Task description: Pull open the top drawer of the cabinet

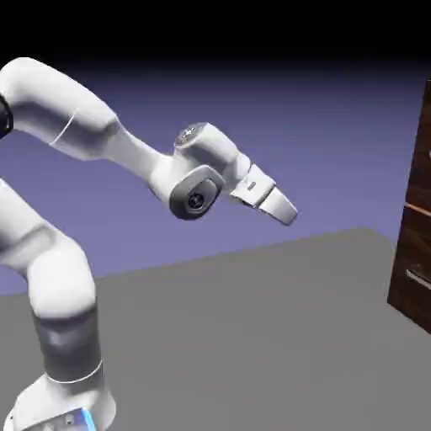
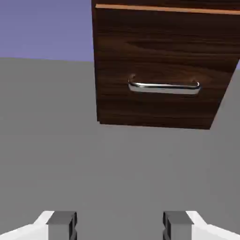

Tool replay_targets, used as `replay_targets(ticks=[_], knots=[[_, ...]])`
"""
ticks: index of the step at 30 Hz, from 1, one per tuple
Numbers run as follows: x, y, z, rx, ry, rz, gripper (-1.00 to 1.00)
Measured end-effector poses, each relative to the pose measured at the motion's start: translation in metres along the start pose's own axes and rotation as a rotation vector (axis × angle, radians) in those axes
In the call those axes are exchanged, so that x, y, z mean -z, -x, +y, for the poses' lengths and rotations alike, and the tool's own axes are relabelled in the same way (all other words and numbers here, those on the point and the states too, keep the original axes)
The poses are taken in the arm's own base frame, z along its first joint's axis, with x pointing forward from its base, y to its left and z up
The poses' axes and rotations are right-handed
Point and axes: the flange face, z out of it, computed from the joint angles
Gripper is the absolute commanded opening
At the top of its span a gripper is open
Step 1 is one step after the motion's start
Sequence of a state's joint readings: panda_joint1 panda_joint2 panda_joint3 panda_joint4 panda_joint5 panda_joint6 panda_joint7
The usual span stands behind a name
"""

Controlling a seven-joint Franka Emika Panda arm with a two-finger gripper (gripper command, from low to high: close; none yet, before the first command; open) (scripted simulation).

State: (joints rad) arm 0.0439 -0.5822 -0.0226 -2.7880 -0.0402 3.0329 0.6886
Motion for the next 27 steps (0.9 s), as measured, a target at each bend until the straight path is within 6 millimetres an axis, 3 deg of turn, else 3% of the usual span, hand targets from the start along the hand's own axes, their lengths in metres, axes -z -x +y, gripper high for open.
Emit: replay_targets(ticks=[7, 13, 20, 27], knots=[[0.057, -0.033, -0.063, 0.517, -0.142, 0.128, 0.00], [0.112, -0.060, -0.099, 0.926, -0.210, 0.289, 0.00], [0.171, -0.095, -0.119, 1.356, -0.210, 0.514, 0.00], [0.217, -0.135, -0.119, 1.729, -0.112, 0.748, 0.00]])
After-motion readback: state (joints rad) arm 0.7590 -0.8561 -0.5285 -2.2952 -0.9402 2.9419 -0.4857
